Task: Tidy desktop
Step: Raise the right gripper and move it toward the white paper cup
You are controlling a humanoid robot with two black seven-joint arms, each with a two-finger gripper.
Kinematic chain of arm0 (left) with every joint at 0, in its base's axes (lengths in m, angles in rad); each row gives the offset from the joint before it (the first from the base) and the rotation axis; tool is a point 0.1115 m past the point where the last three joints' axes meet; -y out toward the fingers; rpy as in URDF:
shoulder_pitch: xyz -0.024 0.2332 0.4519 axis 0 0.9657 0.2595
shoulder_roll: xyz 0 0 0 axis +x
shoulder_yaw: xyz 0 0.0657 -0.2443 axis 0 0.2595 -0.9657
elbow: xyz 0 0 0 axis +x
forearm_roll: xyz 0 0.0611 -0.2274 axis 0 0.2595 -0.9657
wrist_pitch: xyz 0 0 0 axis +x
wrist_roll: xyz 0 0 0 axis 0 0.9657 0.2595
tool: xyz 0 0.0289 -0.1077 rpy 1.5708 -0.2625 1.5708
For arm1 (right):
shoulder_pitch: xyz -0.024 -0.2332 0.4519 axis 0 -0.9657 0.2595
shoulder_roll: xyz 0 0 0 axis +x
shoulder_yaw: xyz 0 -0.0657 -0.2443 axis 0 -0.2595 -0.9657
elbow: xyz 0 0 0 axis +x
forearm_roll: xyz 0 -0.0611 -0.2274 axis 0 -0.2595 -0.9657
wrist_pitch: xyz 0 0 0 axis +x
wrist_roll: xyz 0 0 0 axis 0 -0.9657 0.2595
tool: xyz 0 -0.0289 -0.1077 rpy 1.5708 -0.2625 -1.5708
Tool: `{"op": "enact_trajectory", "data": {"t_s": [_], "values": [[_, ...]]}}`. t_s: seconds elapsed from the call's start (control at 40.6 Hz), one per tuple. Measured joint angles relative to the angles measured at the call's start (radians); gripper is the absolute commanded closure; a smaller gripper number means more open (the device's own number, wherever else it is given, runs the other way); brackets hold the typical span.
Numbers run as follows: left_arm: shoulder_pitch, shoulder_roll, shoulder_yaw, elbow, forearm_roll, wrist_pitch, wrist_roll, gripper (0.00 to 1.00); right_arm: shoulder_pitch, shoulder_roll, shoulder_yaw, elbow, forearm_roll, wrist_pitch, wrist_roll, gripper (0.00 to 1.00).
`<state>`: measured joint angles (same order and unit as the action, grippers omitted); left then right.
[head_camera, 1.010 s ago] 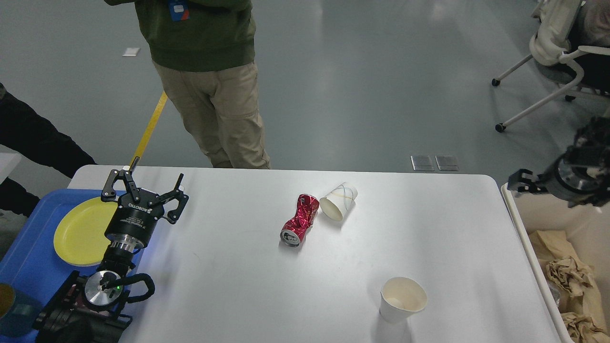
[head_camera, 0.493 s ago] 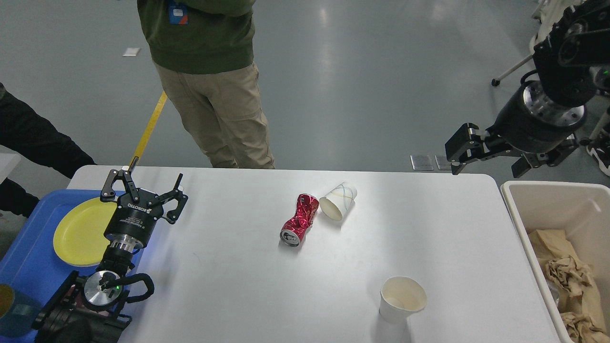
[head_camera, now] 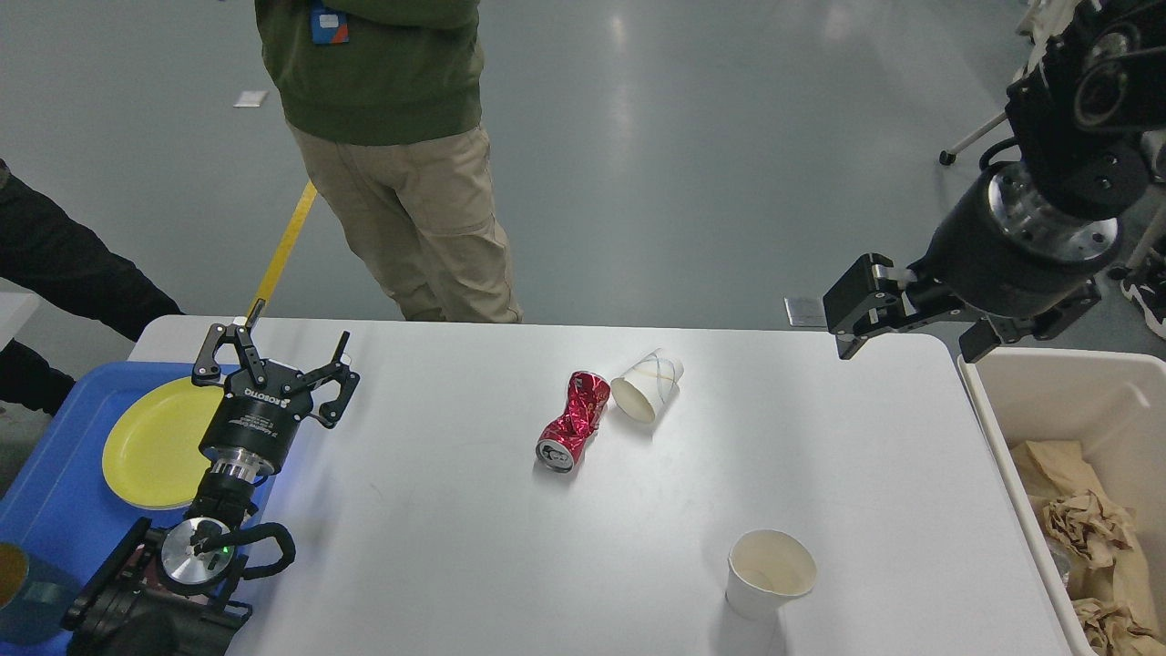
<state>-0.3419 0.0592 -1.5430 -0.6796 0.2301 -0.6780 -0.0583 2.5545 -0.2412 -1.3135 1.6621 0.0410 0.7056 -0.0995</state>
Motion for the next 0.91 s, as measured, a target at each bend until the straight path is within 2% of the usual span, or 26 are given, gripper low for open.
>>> {"op": "enact_trajectory", "data": {"t_s": [0.394,0.616,0.813,0.912], "values": [[0.000,-0.001,0.001,0.000,0.000,-0.001,0.002,0.04,-0.006,-0.002,0.009,-0.007,0.000,-0.019,0.000,0.00],[0.000,-0.001,0.001,0.000,0.000,-0.001,0.002,0.04,-0.039,0.010,0.088,-0.034,-0.002,-0.057,0.000,0.00],[0.000,-0.001,0.001,0.000,0.000,-0.001,0.002,0.04,-0.232,0.055,0.227,-0.153,-0.002,-0.179,-0.005,0.00],[0.000,-0.001,0.001,0.000,0.000,-0.001,0.002,0.04,-0.363,0.103,0.290,-0.264,0.003,-0.270,-0.045,0.00]]}}
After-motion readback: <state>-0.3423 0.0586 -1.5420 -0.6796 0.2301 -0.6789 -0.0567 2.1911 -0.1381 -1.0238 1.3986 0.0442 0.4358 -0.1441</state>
